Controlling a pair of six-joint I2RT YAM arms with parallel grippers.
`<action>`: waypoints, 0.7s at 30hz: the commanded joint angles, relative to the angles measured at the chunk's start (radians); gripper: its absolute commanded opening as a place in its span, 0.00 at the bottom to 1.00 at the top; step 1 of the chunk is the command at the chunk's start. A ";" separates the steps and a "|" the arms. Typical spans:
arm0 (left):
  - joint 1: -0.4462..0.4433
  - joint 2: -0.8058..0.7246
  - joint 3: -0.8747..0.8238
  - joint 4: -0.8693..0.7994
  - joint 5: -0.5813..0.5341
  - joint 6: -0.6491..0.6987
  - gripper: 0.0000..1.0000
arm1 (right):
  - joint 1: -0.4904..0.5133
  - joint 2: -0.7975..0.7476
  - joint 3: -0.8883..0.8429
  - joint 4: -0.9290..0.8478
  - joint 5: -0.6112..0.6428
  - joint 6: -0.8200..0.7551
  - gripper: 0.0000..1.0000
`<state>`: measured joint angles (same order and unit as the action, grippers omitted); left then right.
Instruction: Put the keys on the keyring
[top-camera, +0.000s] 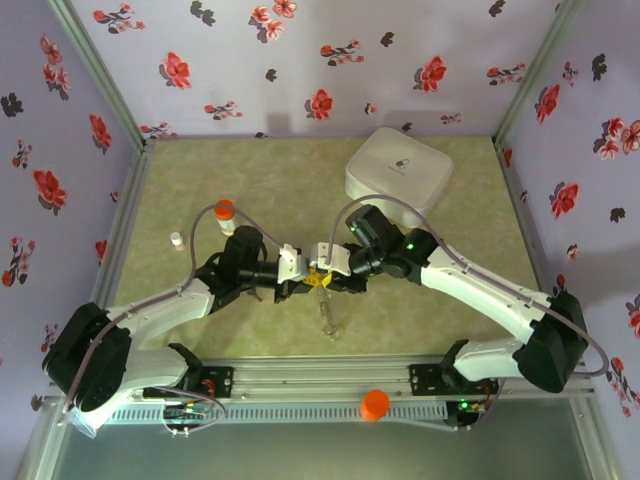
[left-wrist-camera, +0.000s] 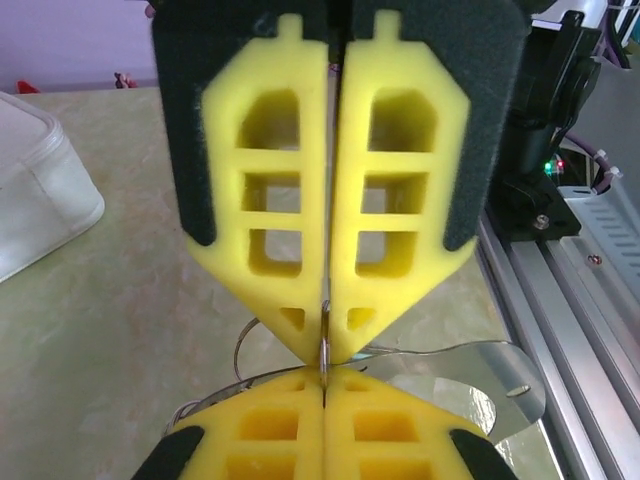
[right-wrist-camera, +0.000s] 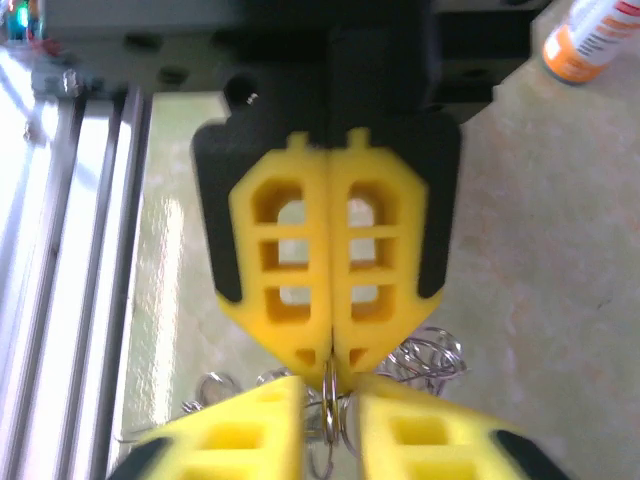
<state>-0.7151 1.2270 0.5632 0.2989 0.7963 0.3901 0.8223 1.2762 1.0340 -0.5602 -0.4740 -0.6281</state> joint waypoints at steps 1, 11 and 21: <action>0.005 -0.030 -0.030 0.126 -0.025 -0.046 0.00 | -0.076 -0.107 -0.096 0.191 -0.116 0.135 0.39; 0.013 -0.024 -0.075 0.261 -0.045 -0.094 0.00 | -0.123 -0.211 -0.303 0.376 -0.139 0.231 0.36; 0.017 -0.006 -0.083 0.320 -0.022 -0.141 0.00 | -0.106 -0.154 -0.284 0.370 -0.123 0.196 0.24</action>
<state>-0.7063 1.2160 0.4877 0.5499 0.7559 0.2737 0.7052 1.1122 0.7368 -0.2062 -0.5842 -0.4339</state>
